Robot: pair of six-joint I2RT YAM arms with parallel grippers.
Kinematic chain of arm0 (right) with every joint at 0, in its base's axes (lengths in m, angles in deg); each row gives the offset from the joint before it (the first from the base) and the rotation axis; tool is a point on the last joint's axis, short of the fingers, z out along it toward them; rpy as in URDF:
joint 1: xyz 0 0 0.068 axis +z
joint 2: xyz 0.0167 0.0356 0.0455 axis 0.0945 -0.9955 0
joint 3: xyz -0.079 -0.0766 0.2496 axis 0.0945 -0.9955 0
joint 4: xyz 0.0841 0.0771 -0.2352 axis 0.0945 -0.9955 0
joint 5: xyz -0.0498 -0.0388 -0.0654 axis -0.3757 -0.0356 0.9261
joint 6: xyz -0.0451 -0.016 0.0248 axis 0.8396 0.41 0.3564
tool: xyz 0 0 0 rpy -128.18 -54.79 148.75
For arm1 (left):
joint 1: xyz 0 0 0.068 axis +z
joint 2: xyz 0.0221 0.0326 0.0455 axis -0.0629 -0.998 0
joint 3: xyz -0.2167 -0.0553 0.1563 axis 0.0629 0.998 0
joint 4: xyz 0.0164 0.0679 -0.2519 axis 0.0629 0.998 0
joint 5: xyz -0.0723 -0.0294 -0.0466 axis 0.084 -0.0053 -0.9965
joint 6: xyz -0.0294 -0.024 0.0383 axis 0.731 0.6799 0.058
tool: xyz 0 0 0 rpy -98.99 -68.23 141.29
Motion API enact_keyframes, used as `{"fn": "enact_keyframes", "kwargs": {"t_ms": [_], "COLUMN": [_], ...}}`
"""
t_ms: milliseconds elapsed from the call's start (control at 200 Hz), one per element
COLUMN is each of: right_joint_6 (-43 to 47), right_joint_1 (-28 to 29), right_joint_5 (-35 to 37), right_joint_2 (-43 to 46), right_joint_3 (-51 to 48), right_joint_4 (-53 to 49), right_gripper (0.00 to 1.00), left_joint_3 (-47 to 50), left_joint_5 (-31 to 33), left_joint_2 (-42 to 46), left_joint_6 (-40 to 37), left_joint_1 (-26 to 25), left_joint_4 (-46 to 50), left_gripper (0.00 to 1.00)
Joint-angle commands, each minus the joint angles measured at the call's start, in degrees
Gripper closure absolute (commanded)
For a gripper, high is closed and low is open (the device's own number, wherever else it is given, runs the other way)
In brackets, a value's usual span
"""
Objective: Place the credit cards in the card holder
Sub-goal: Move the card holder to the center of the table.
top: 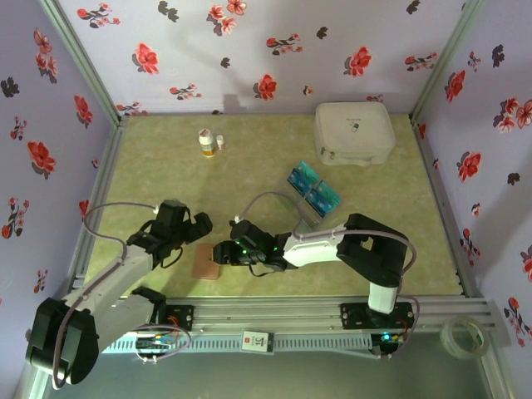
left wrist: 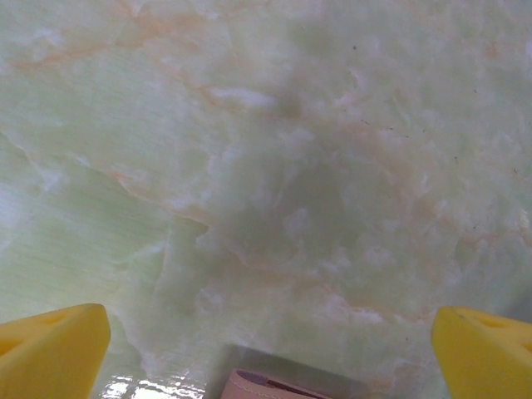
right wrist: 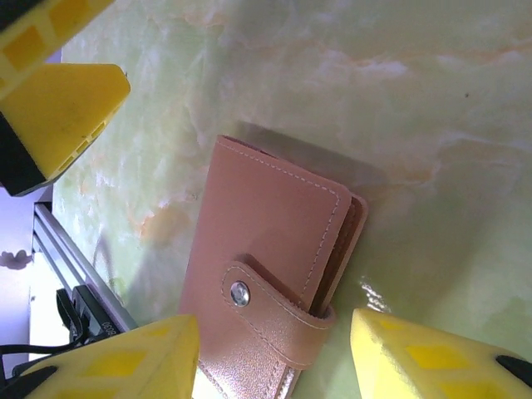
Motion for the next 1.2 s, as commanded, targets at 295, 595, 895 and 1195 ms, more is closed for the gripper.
{"fn": "enact_keyframes", "kwargs": {"t_ms": [295,595,895,1195], "right_joint_6": [-3.3,-4.1,-5.7,-7.8], "right_joint_1": [2.4,2.4,1.9,0.5], "right_joint_5": [-0.6,-0.8,-1.9,-3.4], "right_joint_2": [-3.4,-5.9,-7.8,-8.9], "right_joint_3": [1.3,2.4,2.6,1.0], "right_joint_4": [1.5,3.0,6.1,10.9], "right_gripper": [0.48,0.50,0.67,0.78], "left_joint_3": [2.0,2.9,2.8,2.4], "left_joint_5": [-0.3,-0.4,-0.4,-0.4], "left_joint_2": [-2.0,-3.6,-5.9,-7.6], "left_joint_6": [0.0,0.1,0.1,0.1], "left_joint_1": [-0.5,-0.6,-1.0,-1.7], "left_joint_4": [-3.1,-4.9,-6.5,-7.5], "left_gripper": [0.00,0.00,0.00,0.00]}}
